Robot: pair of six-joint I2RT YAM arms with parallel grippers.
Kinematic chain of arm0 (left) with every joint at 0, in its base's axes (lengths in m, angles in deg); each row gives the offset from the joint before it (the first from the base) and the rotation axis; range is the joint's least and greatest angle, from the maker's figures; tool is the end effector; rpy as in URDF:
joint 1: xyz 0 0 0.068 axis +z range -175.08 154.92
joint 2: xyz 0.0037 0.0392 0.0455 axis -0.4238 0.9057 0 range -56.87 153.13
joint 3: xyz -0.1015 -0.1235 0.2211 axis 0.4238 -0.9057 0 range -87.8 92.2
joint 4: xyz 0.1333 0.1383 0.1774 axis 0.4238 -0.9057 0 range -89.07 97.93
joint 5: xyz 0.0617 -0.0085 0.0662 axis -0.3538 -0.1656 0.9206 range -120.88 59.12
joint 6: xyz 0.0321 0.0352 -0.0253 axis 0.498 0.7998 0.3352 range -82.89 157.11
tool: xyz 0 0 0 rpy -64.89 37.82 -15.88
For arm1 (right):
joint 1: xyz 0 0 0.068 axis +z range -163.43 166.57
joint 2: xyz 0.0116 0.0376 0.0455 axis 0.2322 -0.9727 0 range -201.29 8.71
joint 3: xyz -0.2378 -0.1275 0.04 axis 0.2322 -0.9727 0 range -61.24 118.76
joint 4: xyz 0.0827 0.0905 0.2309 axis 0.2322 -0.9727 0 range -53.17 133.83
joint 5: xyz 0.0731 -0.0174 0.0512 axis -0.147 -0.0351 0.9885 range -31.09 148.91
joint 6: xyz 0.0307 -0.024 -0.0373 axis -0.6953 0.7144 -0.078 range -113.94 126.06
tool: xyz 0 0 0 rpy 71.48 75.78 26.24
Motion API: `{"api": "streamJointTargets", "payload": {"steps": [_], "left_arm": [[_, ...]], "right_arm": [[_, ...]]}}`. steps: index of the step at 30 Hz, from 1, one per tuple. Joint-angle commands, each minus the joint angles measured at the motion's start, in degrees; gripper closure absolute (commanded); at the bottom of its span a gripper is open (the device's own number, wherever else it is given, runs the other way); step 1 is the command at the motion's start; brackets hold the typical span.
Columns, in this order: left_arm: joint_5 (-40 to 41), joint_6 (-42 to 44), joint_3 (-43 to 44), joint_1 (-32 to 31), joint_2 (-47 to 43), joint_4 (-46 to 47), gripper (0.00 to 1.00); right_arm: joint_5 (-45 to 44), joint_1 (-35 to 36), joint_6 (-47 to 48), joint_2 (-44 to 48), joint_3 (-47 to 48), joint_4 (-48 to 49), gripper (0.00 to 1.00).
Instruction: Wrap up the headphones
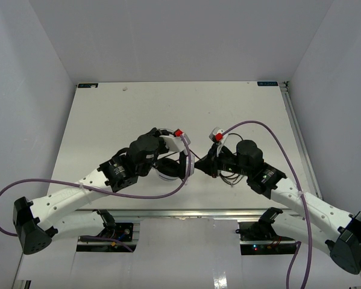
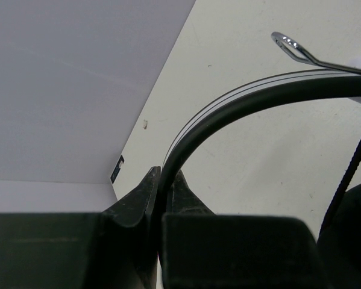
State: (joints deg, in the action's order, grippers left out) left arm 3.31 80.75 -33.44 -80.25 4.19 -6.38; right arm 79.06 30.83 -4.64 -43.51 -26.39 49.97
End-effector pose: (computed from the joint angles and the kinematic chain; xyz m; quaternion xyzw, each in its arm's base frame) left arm 0.1531 -0.1849 0.3385 0.4899 0.6390 0.1867 0.5628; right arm 0.1457 0.1591 0.2852 -0.3260 0.6966 0.4082 0.4918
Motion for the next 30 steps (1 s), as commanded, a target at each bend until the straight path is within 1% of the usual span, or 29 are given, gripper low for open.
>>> {"api": "streamJointTargets", "payload": {"steps": [1,8,11,13,16,18,23,25,28,30], "left_arm": [[7.2,1.1,-0.1,-0.1,-2.2,5.8,1.0],[8.8,4.7,-2.6,-1.0,-4.3,7.5,1.0],[9.7,5.2,-2.8,-1.0,-3.8,8.3,1.0],[10.4,5.4,-2.8,-1.2,-3.1,8.3,1.0],[9.3,5.8,-3.3,-1.6,-3.4,8.4,1.0],[8.4,5.6,-3.4,-1.7,-4.1,8.5,1.0],[6.7,4.5,-3.0,-2.0,-5.6,8.4,1.0],[5.8,3.7,-2.7,-2.0,-6.2,8.4,1.0],[5.8,0.7,-0.9,-2.0,-5.7,8.3,1.0],[7.5,-3.3,1.3,-2.0,-4.3,7.8,1.0]], "right_arm": [[14.2,0.7,-2.8,0.1,1.2,8.9,0.92],[16.9,0.7,-4.9,-0.8,2.6,11.1,0.92],[22.0,0.7,-6.5,-0.3,1.9,14.8,0.92],[23.9,0.7,-7.8,-0.3,1.9,16.5,0.9],[27.0,0.7,-9.3,-0.6,2.6,18.4,0.87],[27.2,0.7,-9.8,-0.9,3.2,18.7,0.86],[27.1,0.7,-11.1,-2.2,4.9,18.8,0.85],[27.4,0.7,-11.6,-2.9,5.6,18.9,0.87],[27.7,0.7,-12.4,-3.3,5.7,19.7,0.9],[26.9,0.7,-12.7,-3.4,4.6,21.1,0.89]]}}
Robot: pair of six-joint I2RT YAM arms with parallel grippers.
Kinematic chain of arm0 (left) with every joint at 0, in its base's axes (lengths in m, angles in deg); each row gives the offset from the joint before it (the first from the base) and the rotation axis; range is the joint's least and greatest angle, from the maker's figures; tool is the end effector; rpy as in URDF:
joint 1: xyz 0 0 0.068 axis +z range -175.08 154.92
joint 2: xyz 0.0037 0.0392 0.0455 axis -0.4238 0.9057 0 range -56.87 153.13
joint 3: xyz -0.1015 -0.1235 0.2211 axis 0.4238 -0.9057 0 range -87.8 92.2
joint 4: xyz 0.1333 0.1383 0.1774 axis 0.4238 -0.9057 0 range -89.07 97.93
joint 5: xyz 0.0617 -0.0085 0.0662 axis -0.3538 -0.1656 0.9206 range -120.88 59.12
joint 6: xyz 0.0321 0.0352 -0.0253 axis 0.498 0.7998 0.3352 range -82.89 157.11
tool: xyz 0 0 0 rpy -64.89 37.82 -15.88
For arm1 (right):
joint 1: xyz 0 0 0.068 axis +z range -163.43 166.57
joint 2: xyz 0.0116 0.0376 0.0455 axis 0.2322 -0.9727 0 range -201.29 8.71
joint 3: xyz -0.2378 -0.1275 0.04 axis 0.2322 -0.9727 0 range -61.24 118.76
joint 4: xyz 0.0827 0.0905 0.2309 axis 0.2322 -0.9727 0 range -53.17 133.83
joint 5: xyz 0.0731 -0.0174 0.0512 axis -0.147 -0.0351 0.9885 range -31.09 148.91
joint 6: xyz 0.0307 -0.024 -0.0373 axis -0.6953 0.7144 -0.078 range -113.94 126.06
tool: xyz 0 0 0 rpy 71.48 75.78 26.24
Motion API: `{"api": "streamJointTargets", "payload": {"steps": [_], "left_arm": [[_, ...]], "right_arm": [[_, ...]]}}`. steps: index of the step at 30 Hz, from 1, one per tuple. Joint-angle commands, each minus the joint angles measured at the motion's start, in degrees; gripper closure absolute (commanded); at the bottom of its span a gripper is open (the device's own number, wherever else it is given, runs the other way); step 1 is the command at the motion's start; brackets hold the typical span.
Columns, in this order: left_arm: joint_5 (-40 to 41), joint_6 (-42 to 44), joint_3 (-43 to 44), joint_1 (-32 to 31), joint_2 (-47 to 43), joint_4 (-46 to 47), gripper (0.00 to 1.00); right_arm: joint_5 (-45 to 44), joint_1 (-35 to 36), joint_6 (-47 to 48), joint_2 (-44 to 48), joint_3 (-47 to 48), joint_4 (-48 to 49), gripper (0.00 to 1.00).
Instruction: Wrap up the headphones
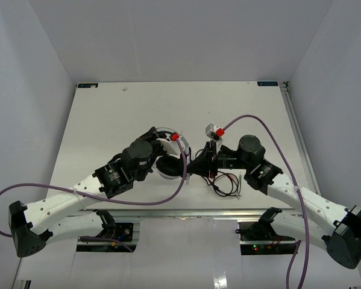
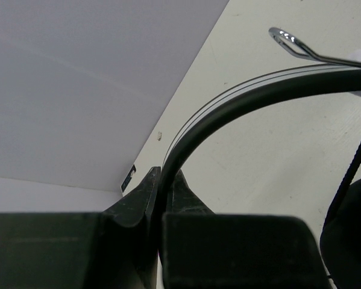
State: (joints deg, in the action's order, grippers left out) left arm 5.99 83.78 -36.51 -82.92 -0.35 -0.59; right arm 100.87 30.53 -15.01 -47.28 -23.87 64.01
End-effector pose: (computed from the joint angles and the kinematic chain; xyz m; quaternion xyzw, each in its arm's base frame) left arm 0.1370 -0.1778 0.3468 0.4707 0.6113 0.1906 0.6070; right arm 0.1448 0.1727 0.3136 -0.3807 0.5873 0.5702 0.4300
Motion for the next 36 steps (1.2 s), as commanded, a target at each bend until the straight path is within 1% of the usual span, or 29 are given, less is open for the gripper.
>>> {"api": "streamJointTargets", "payload": {"steps": [1,3,5,7,12,16,19,22,28,32,36], "left_arm": [[6.3,-9.3,6.0,0.7,1.3,1.4,1.0],[9.1,-16.0,8.2,0.7,3.5,-1.1,1.0],[12.0,-25.6,14.2,0.7,6.5,-6.5,1.0],[15.3,-35.1,18.8,0.7,10.9,-16.1,1.0],[16.2,-61.2,30.7,0.7,18.4,-37.7,1.0],[14.6,-71.5,33.2,0.6,21.5,-44.1,1.0],[16.2,-79.0,33.7,0.6,22.9,-48.0,1.0],[16.1,-83.9,33.9,0.6,23.2,-49.7,1.0],[13.5,-87.2,34.9,0.6,23.5,-50.2,1.0],[14.1,-90.1,36.4,0.6,24.2,-52.0,1.0],[16.9,-93.6,37.4,0.6,25.0,-54.7,1.0]], "right_arm": [[4.9,1.0,-2.5,0.3,1.1,8.3,0.88],[4.0,1.0,-2.8,0.4,-0.7,10.5,0.87],[-0.1,1.0,-2.8,1.0,-2.5,11.4,0.87],[-2.8,1.1,-2.6,1.6,-3.3,11.2,0.87],[-11.4,1.5,-1.2,3.7,-2.5,6.1,0.87],[-19.4,2.5,-0.3,5.9,-2.3,2.7,0.86],[-27.0,4.2,1.4,6.2,-1.2,-1.2,0.86],[-30.1,5.0,2.3,5.3,-0.6,-3.0,0.85],[-34.2,7.4,3.7,3.4,-1.0,-3.2,0.84],[-35.5,9.1,4.9,2.8,-0.9,-3.1,0.83],[-35.1,10.3,5.7,3.2,-0.7,-2.5,0.83]]}}
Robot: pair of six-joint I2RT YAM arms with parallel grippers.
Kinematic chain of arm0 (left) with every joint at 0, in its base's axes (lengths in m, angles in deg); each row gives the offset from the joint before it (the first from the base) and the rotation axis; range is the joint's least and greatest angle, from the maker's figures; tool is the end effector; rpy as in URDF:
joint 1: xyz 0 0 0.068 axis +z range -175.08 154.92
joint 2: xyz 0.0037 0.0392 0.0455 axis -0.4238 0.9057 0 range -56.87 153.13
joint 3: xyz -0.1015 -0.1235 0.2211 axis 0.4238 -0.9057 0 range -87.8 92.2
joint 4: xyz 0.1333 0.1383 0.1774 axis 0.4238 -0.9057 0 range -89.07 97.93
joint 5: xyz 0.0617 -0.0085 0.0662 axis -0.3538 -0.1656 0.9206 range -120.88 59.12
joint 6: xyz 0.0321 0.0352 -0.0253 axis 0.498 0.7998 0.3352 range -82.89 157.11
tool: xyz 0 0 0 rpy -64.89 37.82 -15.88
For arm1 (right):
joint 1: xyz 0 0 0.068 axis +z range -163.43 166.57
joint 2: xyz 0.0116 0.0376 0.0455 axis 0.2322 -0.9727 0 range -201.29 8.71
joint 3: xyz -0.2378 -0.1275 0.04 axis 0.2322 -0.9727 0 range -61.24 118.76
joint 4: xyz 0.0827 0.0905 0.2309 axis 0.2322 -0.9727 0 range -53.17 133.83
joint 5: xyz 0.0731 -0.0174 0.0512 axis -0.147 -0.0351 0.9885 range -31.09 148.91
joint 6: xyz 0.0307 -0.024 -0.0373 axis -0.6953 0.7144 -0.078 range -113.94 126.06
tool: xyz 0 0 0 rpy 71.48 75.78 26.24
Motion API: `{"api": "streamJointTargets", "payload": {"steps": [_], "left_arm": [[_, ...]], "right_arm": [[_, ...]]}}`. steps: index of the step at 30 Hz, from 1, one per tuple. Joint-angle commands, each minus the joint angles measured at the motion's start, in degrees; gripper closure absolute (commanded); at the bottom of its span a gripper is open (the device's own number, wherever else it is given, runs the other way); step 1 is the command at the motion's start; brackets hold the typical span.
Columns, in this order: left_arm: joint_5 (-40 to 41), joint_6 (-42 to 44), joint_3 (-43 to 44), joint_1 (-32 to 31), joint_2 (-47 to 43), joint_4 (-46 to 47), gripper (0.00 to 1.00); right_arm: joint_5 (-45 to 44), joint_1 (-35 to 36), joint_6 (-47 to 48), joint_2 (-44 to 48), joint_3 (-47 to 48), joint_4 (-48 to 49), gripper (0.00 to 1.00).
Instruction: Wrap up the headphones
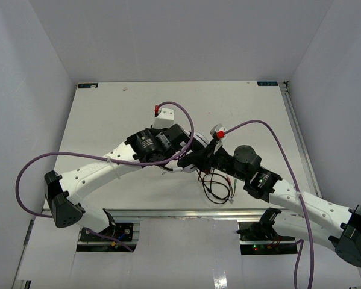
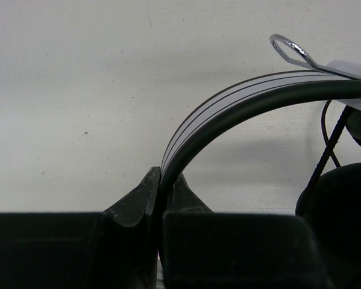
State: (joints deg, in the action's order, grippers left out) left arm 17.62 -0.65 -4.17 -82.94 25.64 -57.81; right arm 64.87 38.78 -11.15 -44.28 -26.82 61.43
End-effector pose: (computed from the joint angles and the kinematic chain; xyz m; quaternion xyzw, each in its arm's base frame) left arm 0.1669 -0.2155 0.3518 0.0664 0.8916 0.1207 0.4314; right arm 0.1330 0.1776 0.3012 -0.2490 0.6682 0.4291 0.5544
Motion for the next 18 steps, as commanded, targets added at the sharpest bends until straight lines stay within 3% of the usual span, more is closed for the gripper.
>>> {"api": "streamJointTargets", "payload": {"steps": [1,9,18], "left_arm": [[5.9,-9.7,5.1,0.6,-0.8,2.1,1.0],[9.4,-13.7,7.0,0.6,1.0,0.1,1.0],[5.8,-14.9,7.4,0.6,-1.7,3.8,1.0]], "right_arm": [[1.0,2.4,2.0,0.3,2.2,0.1,0.83],[1.8,3.7,2.6,1.0,1.6,1.0,0.83],[-3.4,5.4,3.9,0.5,-1.0,1.6,0.81]]}}
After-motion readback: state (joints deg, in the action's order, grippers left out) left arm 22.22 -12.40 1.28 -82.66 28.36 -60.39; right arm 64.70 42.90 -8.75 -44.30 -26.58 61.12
